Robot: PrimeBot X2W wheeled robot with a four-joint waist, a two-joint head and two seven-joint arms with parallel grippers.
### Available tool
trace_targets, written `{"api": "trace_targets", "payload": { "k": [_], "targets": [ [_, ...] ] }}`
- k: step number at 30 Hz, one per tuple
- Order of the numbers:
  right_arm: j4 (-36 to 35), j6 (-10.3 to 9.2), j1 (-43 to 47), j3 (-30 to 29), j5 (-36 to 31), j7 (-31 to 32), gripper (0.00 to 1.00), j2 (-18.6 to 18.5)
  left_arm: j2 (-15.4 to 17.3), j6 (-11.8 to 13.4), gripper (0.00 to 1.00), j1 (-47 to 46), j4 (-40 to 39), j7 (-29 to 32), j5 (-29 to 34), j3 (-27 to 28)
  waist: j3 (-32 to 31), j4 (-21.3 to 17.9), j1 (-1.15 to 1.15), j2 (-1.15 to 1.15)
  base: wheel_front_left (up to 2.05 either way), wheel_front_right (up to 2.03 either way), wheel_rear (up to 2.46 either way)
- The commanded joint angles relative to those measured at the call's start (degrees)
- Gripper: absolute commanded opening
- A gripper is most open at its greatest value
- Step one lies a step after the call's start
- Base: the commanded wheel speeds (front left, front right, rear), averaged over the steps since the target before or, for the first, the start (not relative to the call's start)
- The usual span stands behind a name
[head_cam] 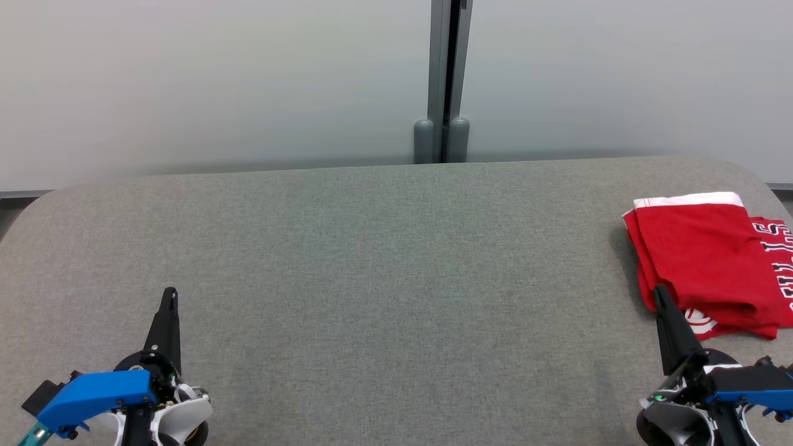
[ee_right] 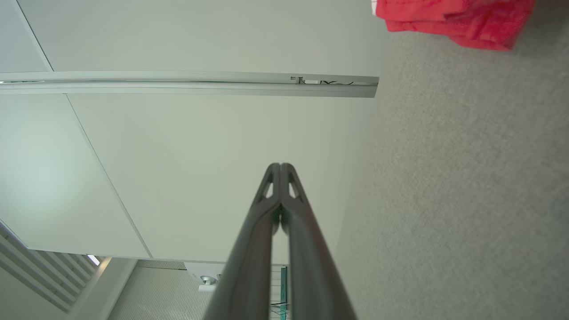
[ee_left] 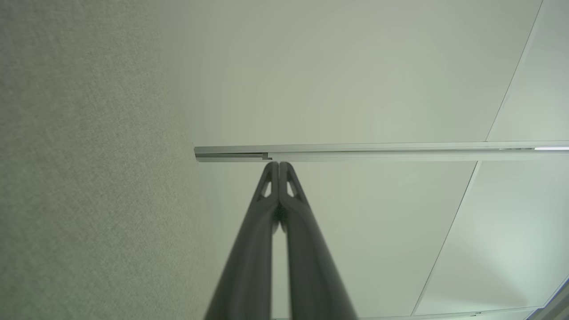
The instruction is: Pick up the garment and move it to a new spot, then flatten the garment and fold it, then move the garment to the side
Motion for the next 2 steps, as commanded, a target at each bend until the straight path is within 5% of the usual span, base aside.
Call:
{"api": "trace_targets", "payload": {
  "k": [1,2],
  "targets": [
    [0.09,0.02,-0.82,-0.15,0.14,0.15,0.0,0.03,-0.13,-0.1,0.0,-0.56,-0.26,0.15,0.2,0.08,0.0,0.0,0.0,0.0,0.0,0.0,0.0],
    [0.09,0.02,-0.82,-0.15,0.14,0.15,0.0,0.03,-0.13,-0.1,0.0,-0.56,-0.26,0.17,0.21,0.08,0.0,0.0,0.0,0.0,0.0,0.0,0.0]
  ]
}}
